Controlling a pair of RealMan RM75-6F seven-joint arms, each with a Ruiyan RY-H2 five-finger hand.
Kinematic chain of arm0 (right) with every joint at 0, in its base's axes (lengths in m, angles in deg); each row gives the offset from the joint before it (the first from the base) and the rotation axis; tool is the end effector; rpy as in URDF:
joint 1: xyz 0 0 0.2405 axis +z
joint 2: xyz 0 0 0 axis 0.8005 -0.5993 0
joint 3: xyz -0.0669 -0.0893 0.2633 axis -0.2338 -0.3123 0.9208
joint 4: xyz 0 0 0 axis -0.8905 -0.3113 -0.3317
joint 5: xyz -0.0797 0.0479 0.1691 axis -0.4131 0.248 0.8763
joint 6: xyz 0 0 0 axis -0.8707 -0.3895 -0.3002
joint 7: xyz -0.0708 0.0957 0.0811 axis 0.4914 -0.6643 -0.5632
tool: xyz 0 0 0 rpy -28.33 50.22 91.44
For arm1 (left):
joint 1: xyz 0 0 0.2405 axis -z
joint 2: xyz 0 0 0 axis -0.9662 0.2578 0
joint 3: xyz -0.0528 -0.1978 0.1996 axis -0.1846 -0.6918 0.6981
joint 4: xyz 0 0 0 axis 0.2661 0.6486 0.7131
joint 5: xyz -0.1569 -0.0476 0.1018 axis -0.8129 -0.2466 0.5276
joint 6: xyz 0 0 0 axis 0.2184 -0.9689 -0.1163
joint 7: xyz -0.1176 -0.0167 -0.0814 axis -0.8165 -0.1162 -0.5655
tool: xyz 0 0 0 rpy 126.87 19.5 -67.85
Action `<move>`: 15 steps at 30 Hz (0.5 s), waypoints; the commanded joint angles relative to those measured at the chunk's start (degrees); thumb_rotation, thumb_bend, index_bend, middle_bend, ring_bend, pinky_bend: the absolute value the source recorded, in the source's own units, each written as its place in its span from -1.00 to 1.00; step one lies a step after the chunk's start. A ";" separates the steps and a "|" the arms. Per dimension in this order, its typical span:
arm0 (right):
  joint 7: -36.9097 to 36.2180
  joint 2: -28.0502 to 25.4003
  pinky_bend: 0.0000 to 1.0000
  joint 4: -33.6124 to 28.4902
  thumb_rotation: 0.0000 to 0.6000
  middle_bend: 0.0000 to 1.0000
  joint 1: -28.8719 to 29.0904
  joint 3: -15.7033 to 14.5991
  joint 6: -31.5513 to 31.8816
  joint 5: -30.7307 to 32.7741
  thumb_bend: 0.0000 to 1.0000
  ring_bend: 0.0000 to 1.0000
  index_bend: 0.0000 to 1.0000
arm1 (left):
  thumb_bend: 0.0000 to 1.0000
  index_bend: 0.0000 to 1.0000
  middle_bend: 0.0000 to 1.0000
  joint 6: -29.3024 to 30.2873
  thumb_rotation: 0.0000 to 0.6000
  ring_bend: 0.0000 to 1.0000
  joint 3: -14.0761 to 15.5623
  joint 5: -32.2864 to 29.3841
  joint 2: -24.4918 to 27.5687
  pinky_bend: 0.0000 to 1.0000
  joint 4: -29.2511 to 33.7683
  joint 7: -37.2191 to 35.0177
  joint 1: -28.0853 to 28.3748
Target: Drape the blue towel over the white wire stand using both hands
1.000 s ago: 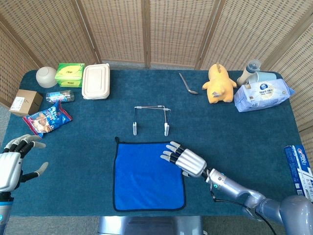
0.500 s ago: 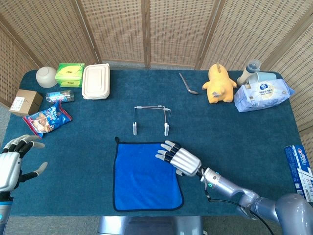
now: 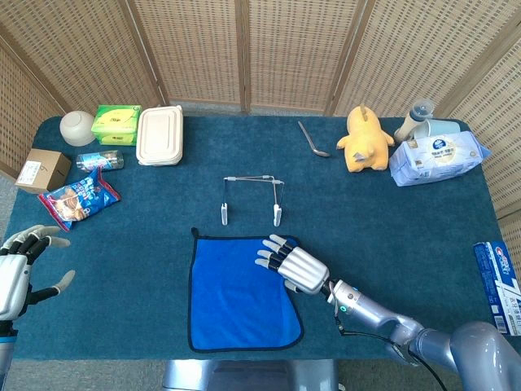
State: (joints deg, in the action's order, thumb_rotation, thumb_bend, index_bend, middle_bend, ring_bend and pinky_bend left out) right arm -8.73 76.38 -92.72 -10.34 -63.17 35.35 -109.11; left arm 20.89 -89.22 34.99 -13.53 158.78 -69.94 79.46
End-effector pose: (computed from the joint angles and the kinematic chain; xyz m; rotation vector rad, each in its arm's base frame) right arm -0.1810 -0.3140 -0.0611 2.3369 -0.5656 1.1536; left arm -0.2705 0.1785 0.2020 -1.2772 -1.0177 -1.0724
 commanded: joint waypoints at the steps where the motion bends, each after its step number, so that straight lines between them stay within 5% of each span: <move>1: -0.05 0.27 -0.83 0.09 1.00 -0.67 0.07 0.03 -0.03 0.16 -0.27 -0.94 -0.61 | -0.33 -0.23 -0.44 -0.03 1.00 -0.57 0.04 0.11 -0.03 -0.62 -0.09 -0.04 0.00; 8: -0.66 0.88 -0.82 0.62 1.00 -0.62 0.12 -0.17 -0.02 0.52 -0.18 -0.89 -0.30 | -0.33 -0.23 -0.44 0.40 1.00 -0.57 -0.10 0.33 0.16 -0.62 -0.03 -0.19 -0.13; 15: -1.39 1.60 -0.81 1.15 1.00 -0.60 0.25 -0.09 0.12 0.86 -0.14 -0.85 -0.19 | -0.33 -0.23 -0.44 0.41 1.00 -0.57 -0.16 0.46 0.25 -0.62 0.02 -0.13 -0.08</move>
State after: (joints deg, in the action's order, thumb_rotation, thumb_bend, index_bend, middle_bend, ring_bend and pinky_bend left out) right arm -10.07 77.93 -91.61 -10.11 -63.29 35.47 -108.29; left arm 21.30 -89.38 35.45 -13.27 158.79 -70.07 79.38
